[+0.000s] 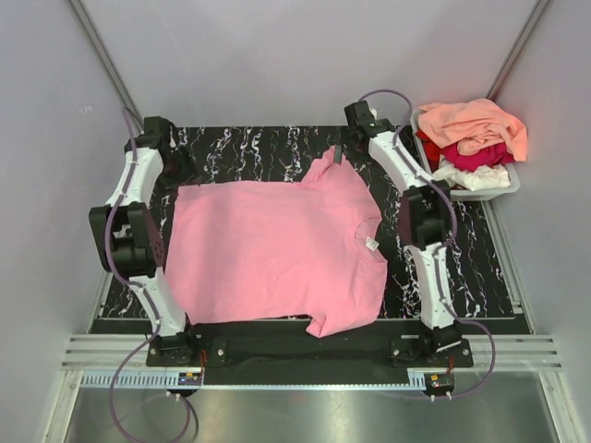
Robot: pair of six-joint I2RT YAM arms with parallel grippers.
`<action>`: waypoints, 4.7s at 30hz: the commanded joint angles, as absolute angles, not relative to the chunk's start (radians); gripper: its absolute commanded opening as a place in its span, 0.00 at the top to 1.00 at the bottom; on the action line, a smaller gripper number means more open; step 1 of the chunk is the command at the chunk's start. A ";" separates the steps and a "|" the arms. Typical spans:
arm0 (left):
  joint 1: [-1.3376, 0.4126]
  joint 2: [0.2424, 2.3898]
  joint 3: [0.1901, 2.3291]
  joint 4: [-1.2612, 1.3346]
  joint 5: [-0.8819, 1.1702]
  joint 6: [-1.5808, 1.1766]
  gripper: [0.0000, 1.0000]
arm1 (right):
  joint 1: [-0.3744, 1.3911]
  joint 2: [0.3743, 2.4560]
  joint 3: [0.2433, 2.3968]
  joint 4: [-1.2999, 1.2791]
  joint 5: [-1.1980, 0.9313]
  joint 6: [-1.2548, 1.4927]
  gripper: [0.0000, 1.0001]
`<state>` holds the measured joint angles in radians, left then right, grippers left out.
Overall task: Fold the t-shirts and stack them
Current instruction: Flatten the tshirt out
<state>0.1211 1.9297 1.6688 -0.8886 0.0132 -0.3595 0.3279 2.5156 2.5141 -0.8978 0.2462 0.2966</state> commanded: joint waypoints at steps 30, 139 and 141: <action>0.011 1.062 1.037 -0.765 0.141 -0.304 0.41 | 0.339 2.399 2.252 -0.700 -0.225 0.411 0.69; 0.026 1.591 1.575 -0.738 0.136 -0.416 0.28 | 0.179 1.787 1.751 -0.591 -0.052 0.400 0.15; 0.026 1.441 1.394 -0.730 0.140 -0.405 0.28 | 0.218 1.653 1.464 -0.613 -0.005 0.532 0.16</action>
